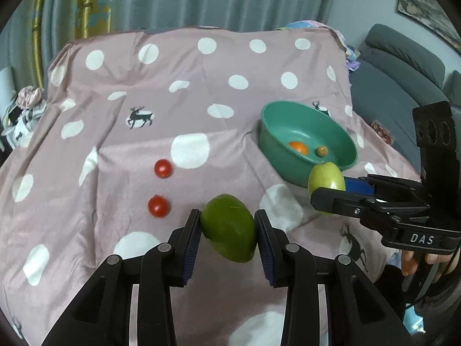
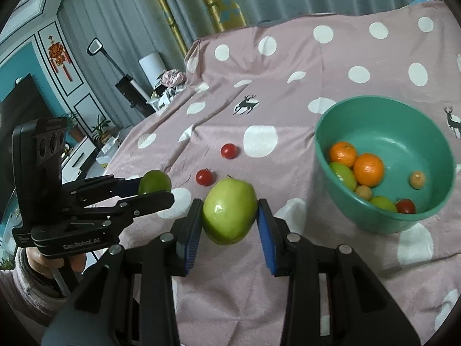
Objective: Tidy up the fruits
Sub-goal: 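Carry both held green fruits over the teal bowl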
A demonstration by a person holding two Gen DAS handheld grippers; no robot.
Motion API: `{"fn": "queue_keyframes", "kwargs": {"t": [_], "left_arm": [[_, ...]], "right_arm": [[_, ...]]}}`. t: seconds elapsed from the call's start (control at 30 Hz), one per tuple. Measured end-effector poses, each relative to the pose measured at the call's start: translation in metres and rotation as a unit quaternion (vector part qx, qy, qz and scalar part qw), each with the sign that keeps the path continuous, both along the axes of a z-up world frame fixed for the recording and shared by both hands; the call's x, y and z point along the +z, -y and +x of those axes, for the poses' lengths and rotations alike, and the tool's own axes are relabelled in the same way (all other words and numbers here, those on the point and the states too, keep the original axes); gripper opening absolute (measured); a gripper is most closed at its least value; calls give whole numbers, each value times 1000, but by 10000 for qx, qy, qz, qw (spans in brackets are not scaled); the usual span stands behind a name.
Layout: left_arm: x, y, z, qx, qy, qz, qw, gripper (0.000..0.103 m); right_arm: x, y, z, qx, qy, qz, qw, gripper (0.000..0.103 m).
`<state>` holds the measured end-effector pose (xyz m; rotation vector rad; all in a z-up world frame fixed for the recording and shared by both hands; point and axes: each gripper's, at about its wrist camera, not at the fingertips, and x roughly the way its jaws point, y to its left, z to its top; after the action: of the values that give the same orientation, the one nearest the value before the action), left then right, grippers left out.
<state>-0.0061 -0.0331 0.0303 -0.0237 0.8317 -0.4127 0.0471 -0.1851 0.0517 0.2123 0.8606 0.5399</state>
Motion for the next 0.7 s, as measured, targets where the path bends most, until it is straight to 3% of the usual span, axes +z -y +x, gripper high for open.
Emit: {"fn": "queue_keyframes", "kwargs": {"t": [0.7], "left_arm": [[20,52,25,-394,176,2,9991,38]], "right_arm": [[7,67,-13,-782,229,245,9964,38]]}}
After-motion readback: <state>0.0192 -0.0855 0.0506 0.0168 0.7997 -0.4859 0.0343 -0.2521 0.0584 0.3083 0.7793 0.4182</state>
